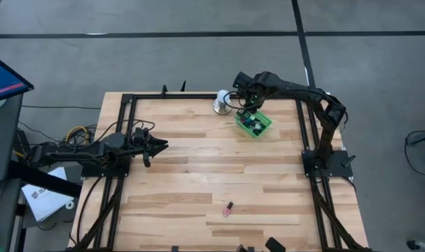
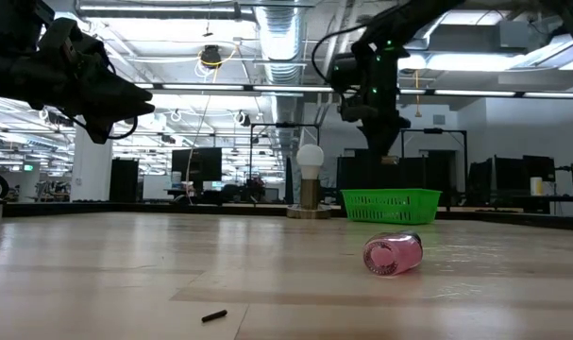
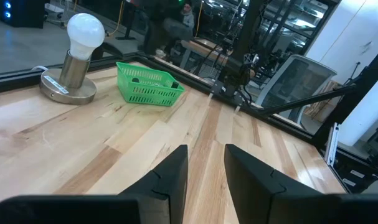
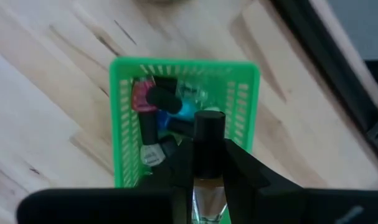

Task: Pick & Place Nail Polish
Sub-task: Put the brown nail polish bottle into the green bin, then put the pink nail polish bottle into the green bin

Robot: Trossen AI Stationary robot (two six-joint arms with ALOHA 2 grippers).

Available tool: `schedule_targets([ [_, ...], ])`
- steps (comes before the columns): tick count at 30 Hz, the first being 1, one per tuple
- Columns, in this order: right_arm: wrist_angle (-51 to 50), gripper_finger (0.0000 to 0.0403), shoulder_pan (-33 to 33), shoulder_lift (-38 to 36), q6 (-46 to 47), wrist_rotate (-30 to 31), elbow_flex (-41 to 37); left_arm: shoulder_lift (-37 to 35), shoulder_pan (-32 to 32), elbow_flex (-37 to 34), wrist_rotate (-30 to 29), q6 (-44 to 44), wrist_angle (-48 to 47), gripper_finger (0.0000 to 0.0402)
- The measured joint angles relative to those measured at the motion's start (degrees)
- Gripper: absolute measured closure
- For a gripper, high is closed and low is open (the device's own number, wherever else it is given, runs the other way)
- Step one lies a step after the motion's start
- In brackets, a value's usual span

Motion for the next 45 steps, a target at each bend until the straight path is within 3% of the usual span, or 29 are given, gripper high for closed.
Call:
schedule_targets([
  [7,1.71,0.0344,0.74,0.0,0.28,-0.08,-3.3,0.0,-0.02,0.0,0.01,0.0,0.02,0.0301],
  [20,2.69,0.0232,1.2,0.0,0.85,-0.91,-3.3,0.0,0.0,0.0,0.03,-1.38,0.02,0.0301],
  [25,2.03,0.0202,1.69,0.0,1.85,-9.86,-1.81,0.0,0.0,0.0,0.04,-2.4,0.07,0.0301],
  [31,2.56,0.0206,6.22,-0.57,2.07,-21.84,1.46,0.0,0.0,0.0,0.05,-2.43,0.09,0.0301],
  [38,2.84,0.0222,16.86,-0.57,-9.2,-47.44,4.53,0.0,0.0,0.0,0.05,-2.56,0.13,0.0301],
  [42,2.79,0.0221,25.84,-0.57,-15.56,-49.2,4.74,-0.01,-0.01,0.0,0.05,-2.55,0.13,0.0301],
  [45,2.69,0.0217,32.54,-0.57,-20.55,-45.82,4.74,0.0,-0.02,0.0,0.05,-2.51,0.13,0.0301],
])
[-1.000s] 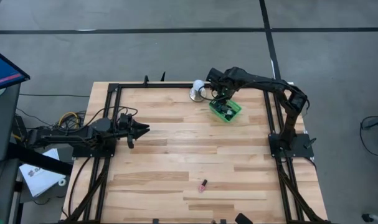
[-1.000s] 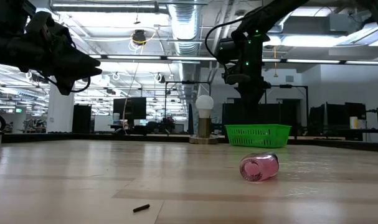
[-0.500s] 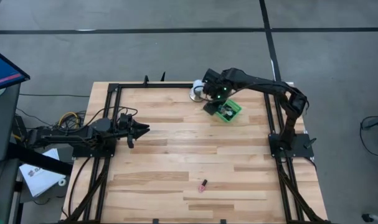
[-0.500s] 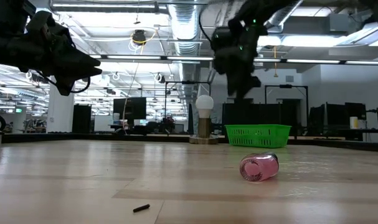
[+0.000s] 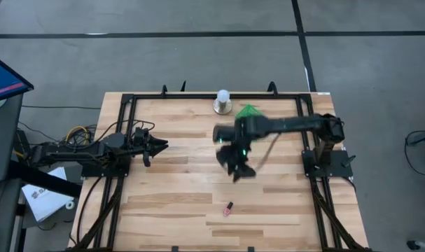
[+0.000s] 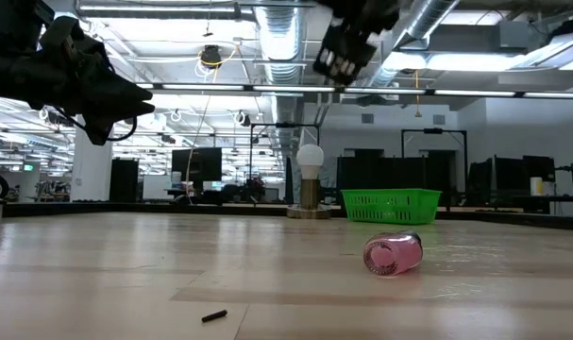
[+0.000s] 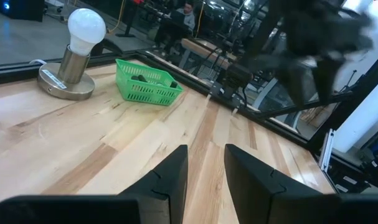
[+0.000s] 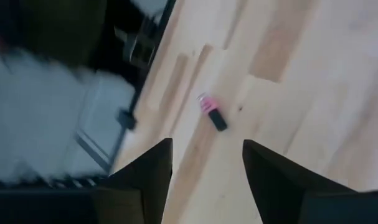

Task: Pick & Place Nail Polish
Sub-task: Put the pink nail polish bottle into the green bin

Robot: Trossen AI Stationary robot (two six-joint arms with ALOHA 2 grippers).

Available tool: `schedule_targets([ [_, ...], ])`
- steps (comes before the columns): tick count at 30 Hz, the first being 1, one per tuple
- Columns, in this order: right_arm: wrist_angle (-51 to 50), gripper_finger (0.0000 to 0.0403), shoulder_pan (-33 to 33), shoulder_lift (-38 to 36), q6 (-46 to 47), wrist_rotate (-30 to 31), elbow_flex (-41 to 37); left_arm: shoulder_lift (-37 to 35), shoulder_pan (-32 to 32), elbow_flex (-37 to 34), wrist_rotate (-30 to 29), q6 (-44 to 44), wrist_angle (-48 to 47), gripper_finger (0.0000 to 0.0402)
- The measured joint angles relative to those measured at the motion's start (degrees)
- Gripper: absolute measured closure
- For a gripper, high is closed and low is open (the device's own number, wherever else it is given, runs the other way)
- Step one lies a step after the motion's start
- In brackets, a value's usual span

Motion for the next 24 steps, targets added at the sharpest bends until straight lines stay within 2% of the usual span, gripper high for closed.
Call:
schedule_targets([
  [4,0.2,0.0213,7.45,0.02,-9.07,9.93,0.0,0.0,0.0,0.0,0.0,0.04,-0.02,0.0301],
  [7,1.17,0.0213,11.46,0.02,-11.97,18.29,0.0,-0.02,0.02,0.0,0.0,0.04,-0.04,0.0301],
  [13,4.27,0.0203,17.34,0.68,-11.92,21.01,-0.02,0.0,0.01,0.0,0.0,0.1,-0.13,0.0301],
  [17,7.57,0.0191,21.27,0.63,-11.59,26.86,-0.02,0.0,0.01,0.0,0.42,0.69,-0.2,0.0301],
  [19,9.44,0.0188,22.67,0.63,-10.2,29.15,-0.02,0.0,0.01,0.0,1.32,1.47,-0.18,0.0301],
  [24,12.89,0.0187,24.36,2.97,-3.85,30.42,-0.94,0.0,0.0,0.0,1.81,1.6,-0.2,0.0301],
])
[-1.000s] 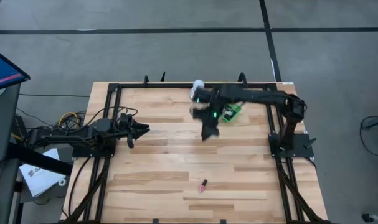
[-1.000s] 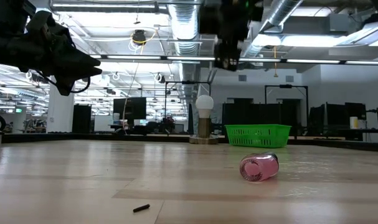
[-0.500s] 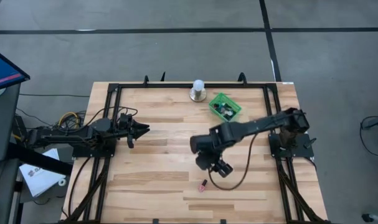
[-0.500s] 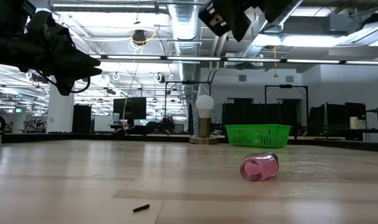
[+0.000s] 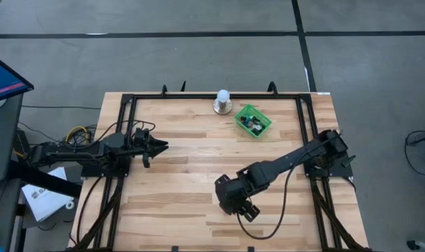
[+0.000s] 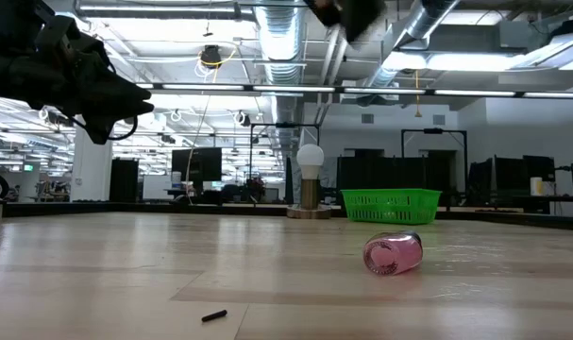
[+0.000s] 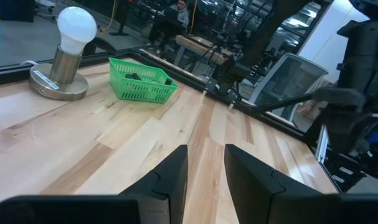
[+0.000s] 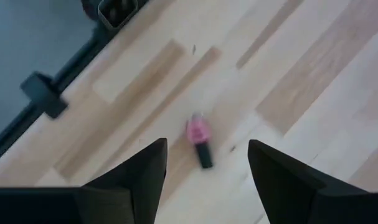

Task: Pick & Place Nail Polish
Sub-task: Put the pink nail polish bottle into the green bin

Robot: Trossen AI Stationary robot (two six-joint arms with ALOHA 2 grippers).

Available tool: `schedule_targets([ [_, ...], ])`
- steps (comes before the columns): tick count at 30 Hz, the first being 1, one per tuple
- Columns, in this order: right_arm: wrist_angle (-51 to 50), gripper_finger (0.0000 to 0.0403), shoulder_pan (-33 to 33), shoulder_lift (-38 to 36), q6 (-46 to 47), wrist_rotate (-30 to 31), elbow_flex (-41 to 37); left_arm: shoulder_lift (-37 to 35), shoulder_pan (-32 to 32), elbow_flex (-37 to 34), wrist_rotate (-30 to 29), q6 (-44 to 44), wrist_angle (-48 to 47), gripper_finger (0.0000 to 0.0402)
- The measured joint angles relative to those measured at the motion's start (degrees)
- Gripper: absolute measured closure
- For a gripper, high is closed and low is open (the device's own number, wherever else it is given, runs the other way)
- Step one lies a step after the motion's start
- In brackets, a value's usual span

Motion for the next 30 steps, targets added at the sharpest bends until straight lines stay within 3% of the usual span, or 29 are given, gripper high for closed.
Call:
schedule_targets([
  [3,3.72,0.019,0.56,3.2,2.65,-0.01,0.52,-0.01,0.02,0.0,0.23,-0.32,0.03,0.0301],
  [5,0.39,0.0191,1.34,4.57,3.78,0.02,-0.19,0.34,0.02,0.0,0.47,-0.45,0.31,0.0301],
  [7,5.44,0.0189,1.74,6.96,5.34,0.07,0.61,0.2,0.02,0.0,1.0,-1.37,-0.09,0.0301],
  [9,1.94,0.0186,2.64,7.69,5.7,0.44,0.08,0.99,0.0,0.0,1.07,-1.49,0.85,0.0301],
  [11,7.41,0.0182,3.15,9.88,7.01,0.81,0.63,0.81,0.02,0.0,2.0,-1.62,0.46,0.0301],
  [30,1.0,0.0177,4.3,18.99,11.01,8.51,1.14,3.33,0.01,0.0,3.08,-2.71,1.85,0.0301],
])
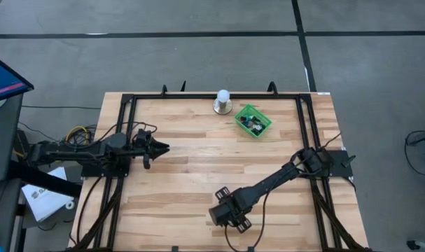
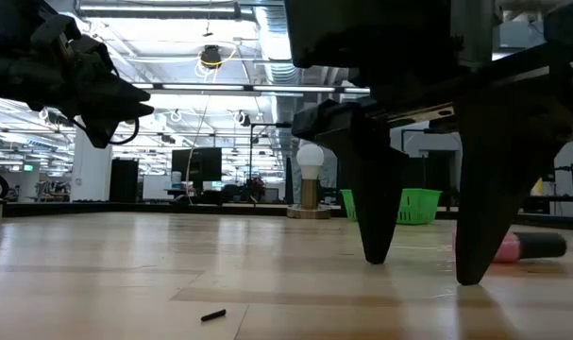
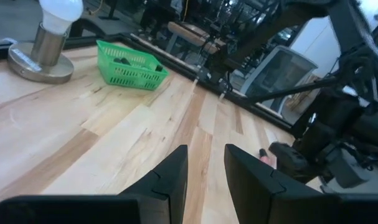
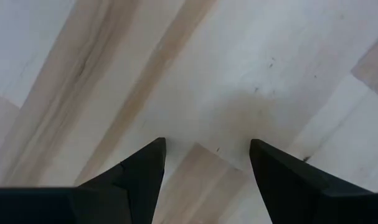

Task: Pick & Place Nail Polish
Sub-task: Put the pink nail polish bottle into the green bin

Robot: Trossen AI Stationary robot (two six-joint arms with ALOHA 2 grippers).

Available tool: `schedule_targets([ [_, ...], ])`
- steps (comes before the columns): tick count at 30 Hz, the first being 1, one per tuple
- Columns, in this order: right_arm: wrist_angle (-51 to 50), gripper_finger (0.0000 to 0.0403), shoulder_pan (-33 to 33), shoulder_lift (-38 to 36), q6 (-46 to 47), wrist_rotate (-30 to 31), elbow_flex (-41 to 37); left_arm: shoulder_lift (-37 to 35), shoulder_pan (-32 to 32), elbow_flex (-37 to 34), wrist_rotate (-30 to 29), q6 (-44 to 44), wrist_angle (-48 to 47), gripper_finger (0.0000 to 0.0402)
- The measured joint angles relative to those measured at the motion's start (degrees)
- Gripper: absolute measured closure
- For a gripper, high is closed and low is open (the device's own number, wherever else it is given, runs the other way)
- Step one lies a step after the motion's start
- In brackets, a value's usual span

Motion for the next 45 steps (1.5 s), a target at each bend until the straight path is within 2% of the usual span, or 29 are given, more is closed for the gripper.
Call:
schedule_targets([
  [3,-0.59,0.0183,-0.28,-0.4,3.52,0.17,-0.11,0.06,0.0,0.0,0.0,0.0,-0.17,0.0301],
  [6,-4.21,0.0191,-1.0,-1.54,10.93,0.42,-0.4,0.01,-0.02,0.0,0.0,-0.09,-0.08,0.0301],
  [13,-8.54,0.0214,-1.95,-7.68,24.19,0.76,-0.43,0.01,0.01,0.0,0.0,-0.33,0.03,0.0301],
  [18,-12.72,0.0218,-1.5,-9.22,32.01,0.46,-0.37,0.0,0.0,0.0,-0.02,-1.12,0.36,0.0301],
  [21,-14.74,0.0205,-0.77,-9.22,33.38,0.2,-1.82,0.01,0.01,0.0,-0.02,-1.62,0.44,0.0301],
  [27,-10.57,0.016,0.52,-9.16,33.18,-0.08,-7.94,0.01,0.01,0.0,-0.02,-1.62,0.7,0.0301],
  [33,-4.08,0.0158,-0.33,-9.48,33.13,-1.31,-14.4,0.0,0.01,0.0,-0.02,-1.9,0.73,0.0301],
  [37,-1.97,0.0201,-0.99,-9.74,33.87,-2.24,-16.95,0.01,-0.01,0.0,-0.02,-2.25,0.79,0.0301],
  [43,-1.73,0.0357,-1.01,-9.68,34.43,-2.76,-17.4,-0.01,-0.01,0.0,-0.02,-2.36,0.81,0.0301],
  [45,-1.72,0.0362,-1.49,-9.64,34.93,-3.04,-17.41,0.01,0.0,0.0,-0.02,-2.38,0.82,0.0301],
])
